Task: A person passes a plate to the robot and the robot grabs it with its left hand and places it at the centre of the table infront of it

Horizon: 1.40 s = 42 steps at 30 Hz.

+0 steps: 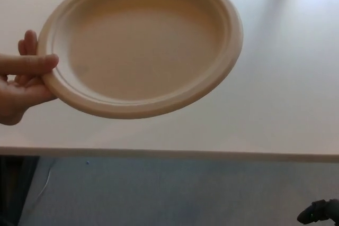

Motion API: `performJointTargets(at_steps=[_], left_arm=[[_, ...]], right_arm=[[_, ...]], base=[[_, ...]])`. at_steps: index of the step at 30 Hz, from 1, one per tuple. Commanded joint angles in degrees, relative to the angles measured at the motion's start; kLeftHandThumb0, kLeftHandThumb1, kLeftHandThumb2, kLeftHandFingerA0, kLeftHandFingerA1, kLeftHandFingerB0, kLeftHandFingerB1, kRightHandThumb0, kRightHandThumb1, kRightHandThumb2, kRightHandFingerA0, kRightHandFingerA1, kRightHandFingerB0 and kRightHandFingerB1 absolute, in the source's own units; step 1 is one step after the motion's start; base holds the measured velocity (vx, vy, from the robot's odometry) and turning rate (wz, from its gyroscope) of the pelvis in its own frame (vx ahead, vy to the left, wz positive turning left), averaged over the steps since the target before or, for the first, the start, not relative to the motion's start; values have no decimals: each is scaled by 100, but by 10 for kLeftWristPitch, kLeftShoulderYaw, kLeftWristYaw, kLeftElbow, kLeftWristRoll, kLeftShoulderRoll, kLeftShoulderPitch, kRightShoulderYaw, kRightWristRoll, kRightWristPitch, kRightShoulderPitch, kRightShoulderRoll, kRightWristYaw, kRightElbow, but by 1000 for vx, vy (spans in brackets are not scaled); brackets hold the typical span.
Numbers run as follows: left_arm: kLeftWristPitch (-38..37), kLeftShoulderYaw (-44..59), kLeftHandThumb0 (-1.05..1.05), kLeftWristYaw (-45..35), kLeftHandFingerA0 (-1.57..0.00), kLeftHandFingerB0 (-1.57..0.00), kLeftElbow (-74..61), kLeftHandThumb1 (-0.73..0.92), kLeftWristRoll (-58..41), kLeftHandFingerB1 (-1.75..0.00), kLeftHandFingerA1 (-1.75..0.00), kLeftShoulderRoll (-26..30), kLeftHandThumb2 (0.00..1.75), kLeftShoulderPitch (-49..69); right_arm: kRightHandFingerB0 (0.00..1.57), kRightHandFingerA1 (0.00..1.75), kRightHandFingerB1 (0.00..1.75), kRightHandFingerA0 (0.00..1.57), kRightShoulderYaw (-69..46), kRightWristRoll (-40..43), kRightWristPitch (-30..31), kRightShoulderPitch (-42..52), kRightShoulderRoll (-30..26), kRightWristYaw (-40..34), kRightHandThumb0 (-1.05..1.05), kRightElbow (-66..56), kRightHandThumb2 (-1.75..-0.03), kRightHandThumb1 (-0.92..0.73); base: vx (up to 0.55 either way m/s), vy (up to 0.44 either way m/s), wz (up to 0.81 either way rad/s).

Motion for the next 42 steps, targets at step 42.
performJointTargets(at_steps=[42], left_arm=[[-407,70,-59,172,-48,-47,-1112,54,51,-36,-43,-110,57,387]], right_arm=[[40,61,47,51,-4,3,-25,-12,-16,36,-56,29,-58,-63]], base=[[0,0,0]])
